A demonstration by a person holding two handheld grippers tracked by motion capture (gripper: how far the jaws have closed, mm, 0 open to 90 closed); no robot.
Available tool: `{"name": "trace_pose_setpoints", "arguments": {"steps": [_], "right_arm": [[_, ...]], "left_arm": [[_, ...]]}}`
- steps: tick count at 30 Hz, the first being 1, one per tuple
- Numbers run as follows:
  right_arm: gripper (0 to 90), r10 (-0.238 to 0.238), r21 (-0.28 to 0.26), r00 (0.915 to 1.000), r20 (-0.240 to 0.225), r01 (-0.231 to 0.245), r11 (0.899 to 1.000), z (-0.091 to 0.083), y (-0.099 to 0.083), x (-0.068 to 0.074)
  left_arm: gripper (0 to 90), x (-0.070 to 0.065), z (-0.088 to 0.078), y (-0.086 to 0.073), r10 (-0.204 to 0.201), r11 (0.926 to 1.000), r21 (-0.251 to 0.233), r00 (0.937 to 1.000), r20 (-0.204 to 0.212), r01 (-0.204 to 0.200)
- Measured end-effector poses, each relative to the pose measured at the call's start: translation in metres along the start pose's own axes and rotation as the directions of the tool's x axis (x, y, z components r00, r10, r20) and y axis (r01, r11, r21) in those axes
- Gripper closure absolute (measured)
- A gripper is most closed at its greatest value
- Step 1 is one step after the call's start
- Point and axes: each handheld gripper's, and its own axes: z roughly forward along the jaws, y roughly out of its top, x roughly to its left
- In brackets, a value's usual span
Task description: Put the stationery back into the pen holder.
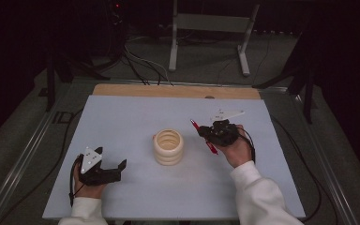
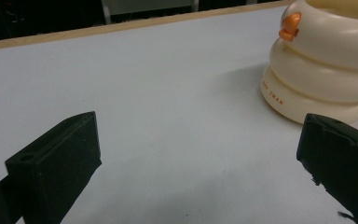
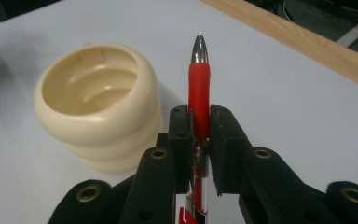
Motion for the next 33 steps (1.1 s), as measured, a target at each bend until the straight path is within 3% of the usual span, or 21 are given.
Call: {"name": "trace_pose_setpoints", "arguments": {"steps": [23,33], "right_arm": [[79.8,-0.012,-0.088,0.9995,-0.028,0.009,0.996,0.01,0.035,0.013],[79.8,-0.001,-0.117,0.9995,-0.033,-0.003,0.993,0.013,0.039,0.016]], "left_arm": [[0.1,0.0,0.001,-0.001,-0.003,1.0,0.003,1.0,0.003,0.003],[0.1,0.0,0.001,-0.001,-0.002,1.0,0.006,1.0,0.003,0.002]]}}
